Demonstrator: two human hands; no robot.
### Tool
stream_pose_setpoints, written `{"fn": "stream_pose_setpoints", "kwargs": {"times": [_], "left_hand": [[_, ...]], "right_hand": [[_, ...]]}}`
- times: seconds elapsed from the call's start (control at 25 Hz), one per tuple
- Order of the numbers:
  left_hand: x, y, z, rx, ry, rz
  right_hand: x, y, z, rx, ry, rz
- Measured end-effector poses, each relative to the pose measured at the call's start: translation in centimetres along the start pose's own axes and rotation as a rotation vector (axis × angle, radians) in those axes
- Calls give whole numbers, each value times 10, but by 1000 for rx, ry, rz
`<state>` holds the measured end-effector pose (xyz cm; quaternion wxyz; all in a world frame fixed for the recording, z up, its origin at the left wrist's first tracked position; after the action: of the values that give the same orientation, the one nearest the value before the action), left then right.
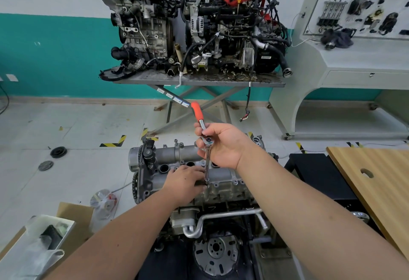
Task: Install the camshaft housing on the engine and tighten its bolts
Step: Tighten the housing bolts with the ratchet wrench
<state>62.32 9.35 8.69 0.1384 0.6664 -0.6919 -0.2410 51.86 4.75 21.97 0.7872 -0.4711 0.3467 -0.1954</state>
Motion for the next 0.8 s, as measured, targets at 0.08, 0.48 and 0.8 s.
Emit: {"fn": "stream_pose_setpoints", "kwargs": {"times": [0.08, 0.48, 0.8], "left_hand": [[1, 0, 0, 5, 5, 7], [2, -4, 1, 13, 36, 36], [1, -5, 2, -175, 85, 10]], "right_hand": [[-1, 1, 4, 9, 63, 6], [-17, 32, -8, -125, 401, -523], [-32, 24, 5, -1531, 570, -1279]]}}
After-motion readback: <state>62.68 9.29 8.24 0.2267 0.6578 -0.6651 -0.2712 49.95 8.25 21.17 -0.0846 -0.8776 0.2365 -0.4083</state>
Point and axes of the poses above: each hand's wrist, its own x-axis towards the middle knuckle, its own z-axis out of the palm, y = z × x, the point moved 4 cm from there along x, towards the middle knuckle, and after that the axes turned 11 degrees about -x, right-handed, at the moved point
